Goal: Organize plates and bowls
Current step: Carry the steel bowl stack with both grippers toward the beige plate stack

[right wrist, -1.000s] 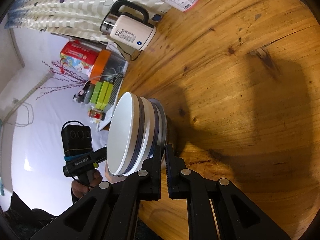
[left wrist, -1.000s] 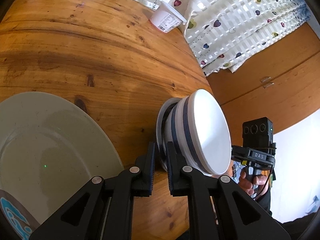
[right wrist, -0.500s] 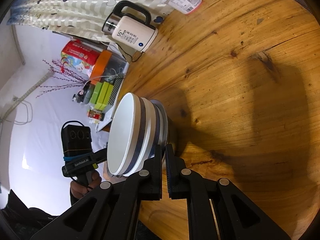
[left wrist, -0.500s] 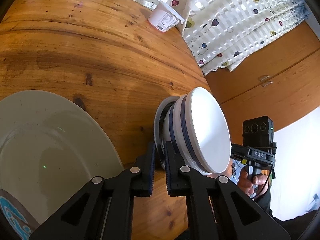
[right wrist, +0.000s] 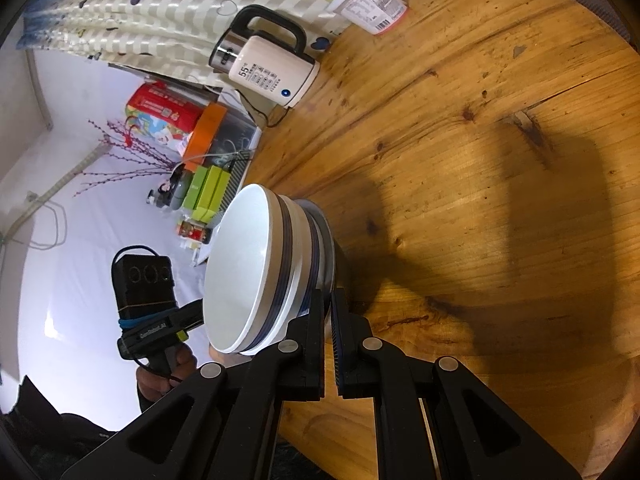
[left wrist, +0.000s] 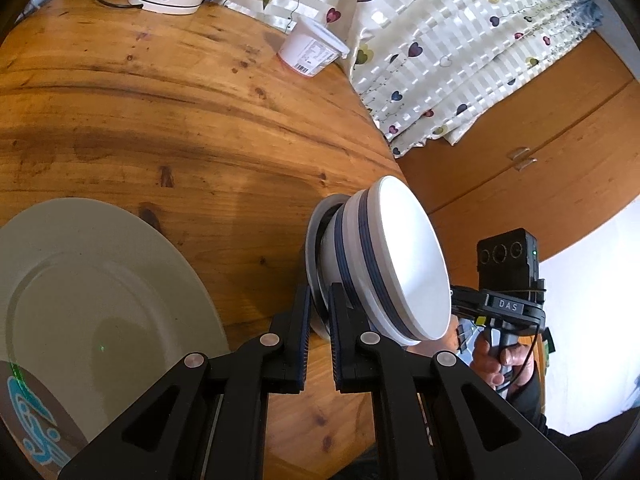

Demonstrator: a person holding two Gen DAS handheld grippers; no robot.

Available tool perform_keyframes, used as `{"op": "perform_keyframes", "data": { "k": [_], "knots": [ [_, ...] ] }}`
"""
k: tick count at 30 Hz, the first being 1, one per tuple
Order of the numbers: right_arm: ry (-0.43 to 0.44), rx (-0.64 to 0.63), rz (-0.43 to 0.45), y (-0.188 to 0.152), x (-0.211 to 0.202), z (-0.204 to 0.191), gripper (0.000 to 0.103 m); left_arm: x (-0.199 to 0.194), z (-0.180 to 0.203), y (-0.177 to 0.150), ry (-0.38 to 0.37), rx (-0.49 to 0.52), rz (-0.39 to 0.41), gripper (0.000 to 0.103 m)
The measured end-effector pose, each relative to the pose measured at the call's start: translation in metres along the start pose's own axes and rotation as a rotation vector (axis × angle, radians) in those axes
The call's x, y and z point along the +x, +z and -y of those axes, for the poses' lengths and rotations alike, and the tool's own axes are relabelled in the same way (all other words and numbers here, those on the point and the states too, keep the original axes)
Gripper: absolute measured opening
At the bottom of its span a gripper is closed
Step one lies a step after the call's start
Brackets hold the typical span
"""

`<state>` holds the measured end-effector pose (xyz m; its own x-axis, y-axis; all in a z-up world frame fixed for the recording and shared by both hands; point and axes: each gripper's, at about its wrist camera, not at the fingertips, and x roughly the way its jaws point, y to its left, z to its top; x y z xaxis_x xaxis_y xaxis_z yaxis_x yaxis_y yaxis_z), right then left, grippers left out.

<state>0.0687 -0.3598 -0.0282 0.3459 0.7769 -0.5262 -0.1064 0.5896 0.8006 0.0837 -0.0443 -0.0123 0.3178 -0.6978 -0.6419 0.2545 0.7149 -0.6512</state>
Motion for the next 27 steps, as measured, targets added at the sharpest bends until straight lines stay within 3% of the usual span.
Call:
{"op": "perform_keyframes", "data": {
  "k": [27],
  "knots": [
    [0.009,-0.07,-0.044,0.012,0.022,-0.037,0.006,-0.038,-0.016,-0.006,0.014,-0.037,0.075,0.007]
  ]
}}
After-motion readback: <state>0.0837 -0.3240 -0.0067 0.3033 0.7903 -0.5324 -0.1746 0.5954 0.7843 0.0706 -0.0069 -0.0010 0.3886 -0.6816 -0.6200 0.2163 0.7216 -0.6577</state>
